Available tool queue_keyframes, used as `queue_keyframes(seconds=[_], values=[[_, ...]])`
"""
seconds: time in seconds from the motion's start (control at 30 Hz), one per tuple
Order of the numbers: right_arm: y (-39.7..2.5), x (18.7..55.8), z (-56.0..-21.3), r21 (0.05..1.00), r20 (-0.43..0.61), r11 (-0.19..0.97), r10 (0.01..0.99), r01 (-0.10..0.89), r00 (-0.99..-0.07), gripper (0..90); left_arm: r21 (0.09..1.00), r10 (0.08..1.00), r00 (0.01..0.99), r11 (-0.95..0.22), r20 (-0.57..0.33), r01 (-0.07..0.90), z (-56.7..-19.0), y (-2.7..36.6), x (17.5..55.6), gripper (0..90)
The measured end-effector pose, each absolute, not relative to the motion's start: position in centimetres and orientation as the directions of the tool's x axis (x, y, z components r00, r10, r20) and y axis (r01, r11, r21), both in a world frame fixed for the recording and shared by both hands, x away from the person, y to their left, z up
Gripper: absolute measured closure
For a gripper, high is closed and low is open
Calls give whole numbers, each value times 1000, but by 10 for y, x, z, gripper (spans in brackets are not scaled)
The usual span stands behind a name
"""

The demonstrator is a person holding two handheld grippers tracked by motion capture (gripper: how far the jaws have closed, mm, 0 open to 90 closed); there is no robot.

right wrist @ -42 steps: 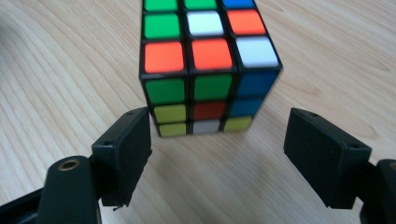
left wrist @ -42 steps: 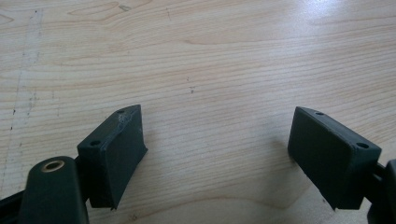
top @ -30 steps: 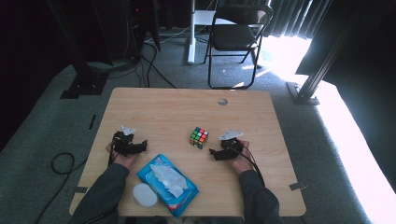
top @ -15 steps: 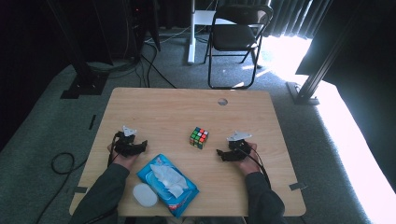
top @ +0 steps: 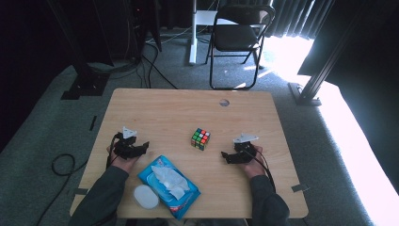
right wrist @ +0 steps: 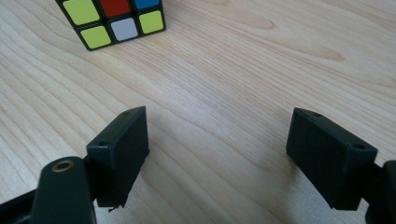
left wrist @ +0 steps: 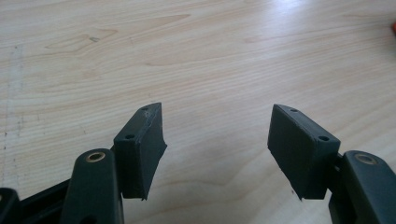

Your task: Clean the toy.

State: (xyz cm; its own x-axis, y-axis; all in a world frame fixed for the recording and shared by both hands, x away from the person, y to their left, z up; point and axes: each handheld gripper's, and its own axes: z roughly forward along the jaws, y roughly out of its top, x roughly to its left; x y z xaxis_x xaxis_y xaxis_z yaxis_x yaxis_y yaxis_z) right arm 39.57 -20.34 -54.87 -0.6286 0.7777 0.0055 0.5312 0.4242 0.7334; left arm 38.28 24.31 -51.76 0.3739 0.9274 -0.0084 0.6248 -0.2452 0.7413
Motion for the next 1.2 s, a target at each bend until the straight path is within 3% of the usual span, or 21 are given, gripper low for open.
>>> queue_keyframes(seconds=[1.2], values=[[-204,394,-549,731,6,415,790,542,-613,184,744,779,626,-393,-44,541,-477,225,344,374]])
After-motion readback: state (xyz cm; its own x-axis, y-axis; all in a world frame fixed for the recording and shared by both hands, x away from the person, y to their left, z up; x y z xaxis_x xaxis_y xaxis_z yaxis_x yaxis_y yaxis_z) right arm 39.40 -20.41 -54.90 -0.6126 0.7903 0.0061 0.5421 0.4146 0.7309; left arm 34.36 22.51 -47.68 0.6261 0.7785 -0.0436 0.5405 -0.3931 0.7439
